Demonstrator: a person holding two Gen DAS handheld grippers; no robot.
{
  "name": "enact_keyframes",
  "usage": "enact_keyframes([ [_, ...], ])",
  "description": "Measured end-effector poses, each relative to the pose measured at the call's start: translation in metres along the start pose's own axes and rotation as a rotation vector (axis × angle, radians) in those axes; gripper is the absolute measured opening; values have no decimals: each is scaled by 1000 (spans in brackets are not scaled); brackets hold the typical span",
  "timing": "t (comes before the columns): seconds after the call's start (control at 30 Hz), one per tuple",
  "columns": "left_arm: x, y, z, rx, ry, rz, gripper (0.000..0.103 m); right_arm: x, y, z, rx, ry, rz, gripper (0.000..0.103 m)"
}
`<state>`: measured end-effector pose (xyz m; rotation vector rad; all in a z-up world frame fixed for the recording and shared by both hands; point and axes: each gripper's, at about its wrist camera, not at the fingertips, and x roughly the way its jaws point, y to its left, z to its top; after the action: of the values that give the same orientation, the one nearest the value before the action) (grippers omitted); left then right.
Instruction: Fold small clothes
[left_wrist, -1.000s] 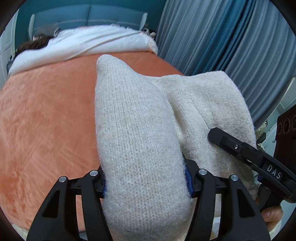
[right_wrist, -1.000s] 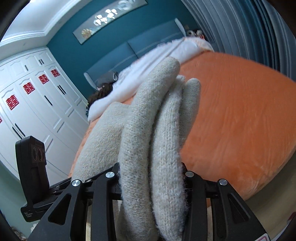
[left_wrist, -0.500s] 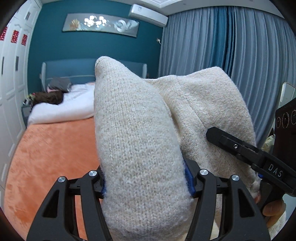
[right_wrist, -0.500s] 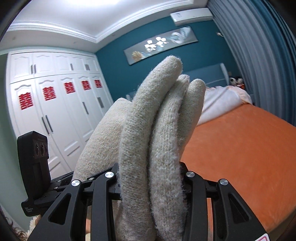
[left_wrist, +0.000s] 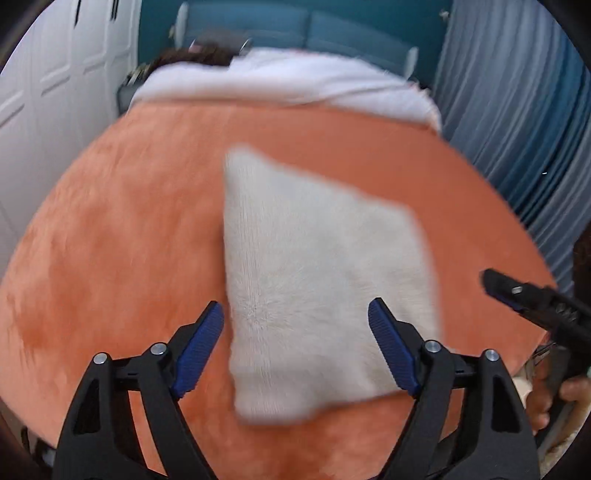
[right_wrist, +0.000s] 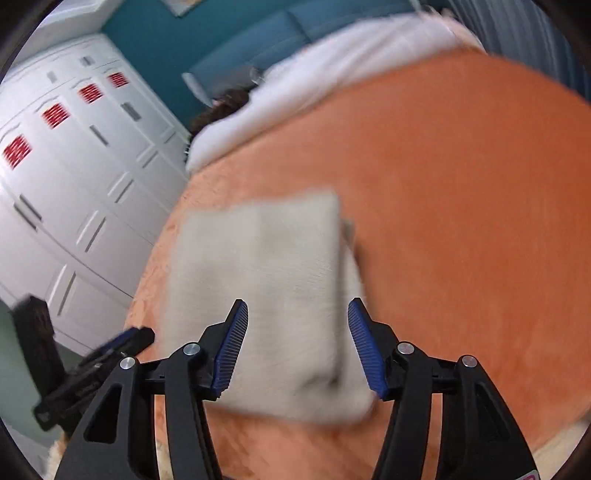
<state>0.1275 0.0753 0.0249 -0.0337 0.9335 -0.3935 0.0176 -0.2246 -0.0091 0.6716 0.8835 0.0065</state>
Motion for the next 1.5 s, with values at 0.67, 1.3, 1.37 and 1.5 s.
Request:
enact_keyframes([
  [0.67,84,53,-15,-186,128,-116,79,143,-5,8,78,258,60,45],
  [1.3,73,8,16,-83,23,47,68,57,14,46,-136,-4,-99,39],
  [1.37,72,1,12,-41,35,124,74,57,35,31,-263,8,-164,39],
  [1.5,93,0,-2,-38,120,177,77,119,11,1,-293,217,-298,36],
])
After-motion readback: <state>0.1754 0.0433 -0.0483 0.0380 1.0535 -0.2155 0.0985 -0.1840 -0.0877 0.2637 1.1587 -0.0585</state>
